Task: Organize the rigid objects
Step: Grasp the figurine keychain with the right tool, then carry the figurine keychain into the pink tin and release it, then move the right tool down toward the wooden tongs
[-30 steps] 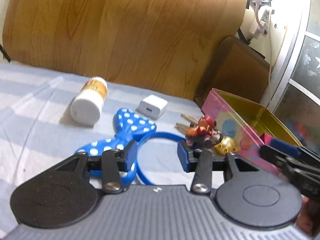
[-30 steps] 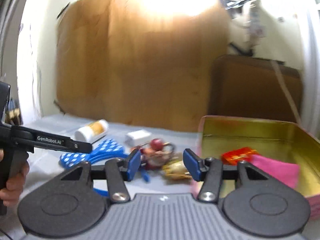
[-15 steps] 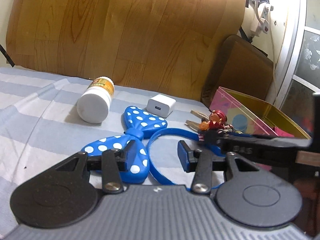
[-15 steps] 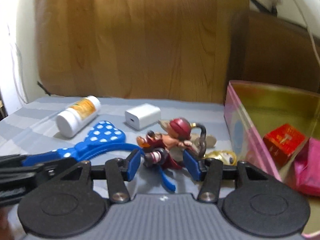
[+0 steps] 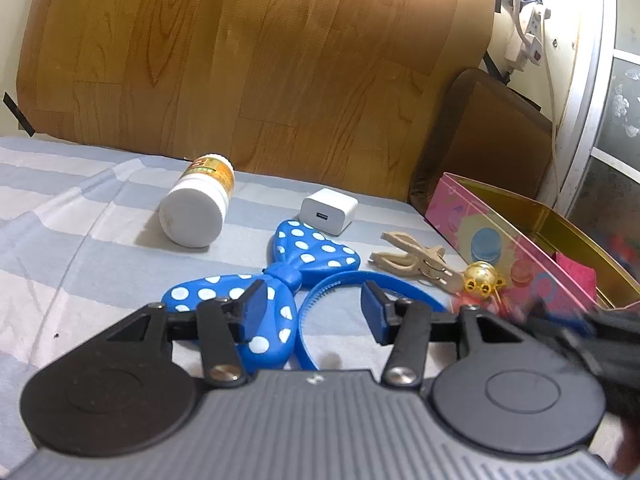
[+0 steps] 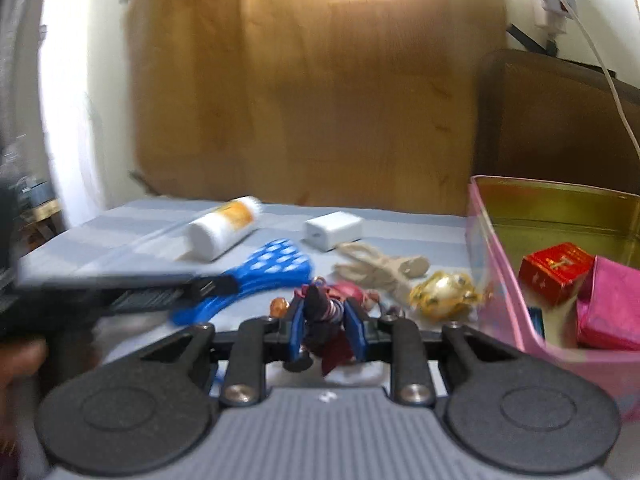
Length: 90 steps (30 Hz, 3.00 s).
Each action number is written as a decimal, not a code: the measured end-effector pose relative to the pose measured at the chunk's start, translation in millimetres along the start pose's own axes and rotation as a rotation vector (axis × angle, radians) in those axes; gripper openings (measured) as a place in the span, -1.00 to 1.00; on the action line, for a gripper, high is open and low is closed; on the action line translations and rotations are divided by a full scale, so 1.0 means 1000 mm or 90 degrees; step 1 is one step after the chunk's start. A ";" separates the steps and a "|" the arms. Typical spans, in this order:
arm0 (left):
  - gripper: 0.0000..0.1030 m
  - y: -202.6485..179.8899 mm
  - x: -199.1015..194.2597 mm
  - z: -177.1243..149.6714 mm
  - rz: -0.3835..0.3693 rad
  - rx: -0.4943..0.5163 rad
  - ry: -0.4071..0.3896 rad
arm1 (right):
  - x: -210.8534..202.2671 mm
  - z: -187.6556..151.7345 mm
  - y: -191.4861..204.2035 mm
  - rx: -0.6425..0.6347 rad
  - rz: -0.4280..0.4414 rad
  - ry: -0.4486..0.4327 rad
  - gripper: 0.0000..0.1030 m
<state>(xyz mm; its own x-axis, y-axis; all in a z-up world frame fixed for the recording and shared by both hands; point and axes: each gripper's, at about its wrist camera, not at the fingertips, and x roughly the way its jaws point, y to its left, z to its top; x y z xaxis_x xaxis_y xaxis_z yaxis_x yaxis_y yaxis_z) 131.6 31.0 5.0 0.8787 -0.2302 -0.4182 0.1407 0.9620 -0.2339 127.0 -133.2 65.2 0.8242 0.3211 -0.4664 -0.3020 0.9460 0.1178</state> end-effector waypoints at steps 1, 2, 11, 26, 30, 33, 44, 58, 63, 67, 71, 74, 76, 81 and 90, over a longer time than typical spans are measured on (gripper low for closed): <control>0.07 0.000 0.000 0.000 0.002 -0.001 0.000 | -0.008 -0.006 0.001 -0.010 0.016 0.002 -0.56; 0.08 0.000 0.000 0.000 0.004 -0.002 -0.001 | -0.018 -0.013 0.003 -0.026 0.031 0.003 -0.54; 0.15 0.001 -0.001 0.000 0.020 -0.003 -0.001 | -0.059 -0.042 -0.005 0.001 0.120 0.005 -0.03; 0.23 0.009 -0.048 0.000 -0.182 -0.108 0.034 | -0.057 -0.049 -0.014 -0.014 0.081 0.034 0.93; 0.32 -0.013 -0.055 -0.009 -0.269 -0.074 0.083 | -0.038 -0.041 -0.012 -0.020 0.065 0.061 0.95; 0.58 -0.030 -0.053 -0.017 -0.292 -0.046 0.109 | -0.024 -0.034 -0.010 -0.024 0.059 0.076 0.96; -0.08 -0.058 -0.038 -0.025 -0.273 0.009 0.155 | -0.020 -0.039 0.003 -0.058 0.033 0.055 0.31; -0.06 -0.177 0.014 0.033 -0.326 0.127 0.074 | -0.067 0.009 -0.088 0.034 -0.093 -0.086 0.31; -0.03 -0.195 0.039 0.032 -0.313 0.128 0.088 | -0.053 0.015 -0.127 0.081 -0.125 -0.054 0.41; 0.11 -0.198 0.037 0.032 -0.289 0.128 0.074 | -0.043 0.006 -0.135 0.058 -0.307 -0.088 0.95; 0.11 -0.189 0.025 0.033 -0.278 0.131 0.050 | -0.049 -0.001 -0.140 0.110 -0.325 -0.117 0.95; 0.11 -0.178 0.014 0.034 -0.278 0.114 0.035 | -0.056 -0.005 -0.131 0.120 -0.336 -0.126 0.95; 0.11 -0.172 0.007 0.037 -0.275 0.104 0.023 | -0.062 -0.007 -0.125 0.127 -0.327 -0.137 0.95; 0.13 -0.144 -0.013 0.039 -0.255 0.072 -0.010 | -0.077 -0.004 -0.100 0.111 -0.308 -0.173 0.99; 0.14 -0.073 -0.022 0.025 -0.152 0.025 -0.011 | -0.098 -0.010 -0.042 0.046 -0.223 -0.218 0.90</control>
<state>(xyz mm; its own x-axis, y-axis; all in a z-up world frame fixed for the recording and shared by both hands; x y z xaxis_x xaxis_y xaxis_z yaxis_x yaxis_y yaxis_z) 113.9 -30.7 53.5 0.8260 -0.4491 -0.3407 0.3622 0.8859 -0.2897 54.1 -205.1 97.5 0.9839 -0.0318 -0.1757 0.0449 0.9965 0.0710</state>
